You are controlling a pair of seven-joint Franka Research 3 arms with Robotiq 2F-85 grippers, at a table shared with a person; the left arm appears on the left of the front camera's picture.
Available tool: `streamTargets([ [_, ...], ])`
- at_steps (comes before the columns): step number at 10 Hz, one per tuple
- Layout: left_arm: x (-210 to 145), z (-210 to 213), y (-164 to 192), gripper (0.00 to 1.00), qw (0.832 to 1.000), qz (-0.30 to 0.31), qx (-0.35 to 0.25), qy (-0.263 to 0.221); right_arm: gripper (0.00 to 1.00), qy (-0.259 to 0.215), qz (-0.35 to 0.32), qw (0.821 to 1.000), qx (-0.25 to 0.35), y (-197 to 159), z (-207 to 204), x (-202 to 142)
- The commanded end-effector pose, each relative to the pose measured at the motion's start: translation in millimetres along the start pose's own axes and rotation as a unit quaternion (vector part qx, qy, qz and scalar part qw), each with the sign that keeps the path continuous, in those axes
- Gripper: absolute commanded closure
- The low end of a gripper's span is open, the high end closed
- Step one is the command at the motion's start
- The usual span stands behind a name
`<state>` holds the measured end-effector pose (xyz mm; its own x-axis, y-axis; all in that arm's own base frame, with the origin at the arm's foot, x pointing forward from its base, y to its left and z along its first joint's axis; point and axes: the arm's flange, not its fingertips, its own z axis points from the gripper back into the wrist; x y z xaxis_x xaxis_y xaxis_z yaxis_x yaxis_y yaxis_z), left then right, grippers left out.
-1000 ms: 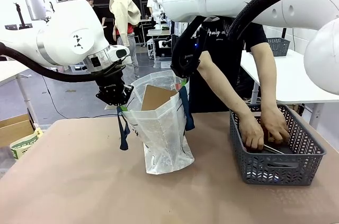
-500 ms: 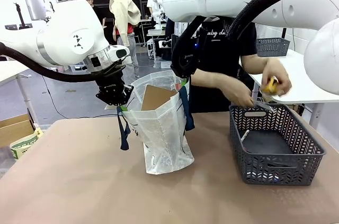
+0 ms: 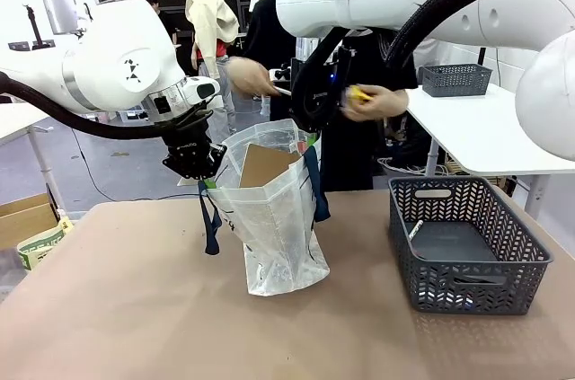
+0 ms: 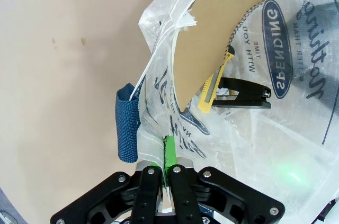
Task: Transfer purchased items from the store into the shopping bag.
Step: Move the Reusable shopping bag to the right side of the table.
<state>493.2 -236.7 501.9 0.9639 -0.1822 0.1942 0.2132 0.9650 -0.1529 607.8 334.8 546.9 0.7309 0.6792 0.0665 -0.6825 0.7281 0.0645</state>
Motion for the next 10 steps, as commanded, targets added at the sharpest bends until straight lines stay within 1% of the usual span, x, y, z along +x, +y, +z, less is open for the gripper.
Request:
streamTargets([
  [1,0.2,0.9,0.3,1.0,1.0,-0.003,-0.001,0.0,1.0,-0.001,0.001,1.0,0.0,0.8,1.5,-0.1],
  [10,0.2,0.9,0.3,1.0,1.0,-0.003,-0.001,0.0,1.0,-0.001,0.001,1.0,0.0,0.8,1.5,-0.1],
])
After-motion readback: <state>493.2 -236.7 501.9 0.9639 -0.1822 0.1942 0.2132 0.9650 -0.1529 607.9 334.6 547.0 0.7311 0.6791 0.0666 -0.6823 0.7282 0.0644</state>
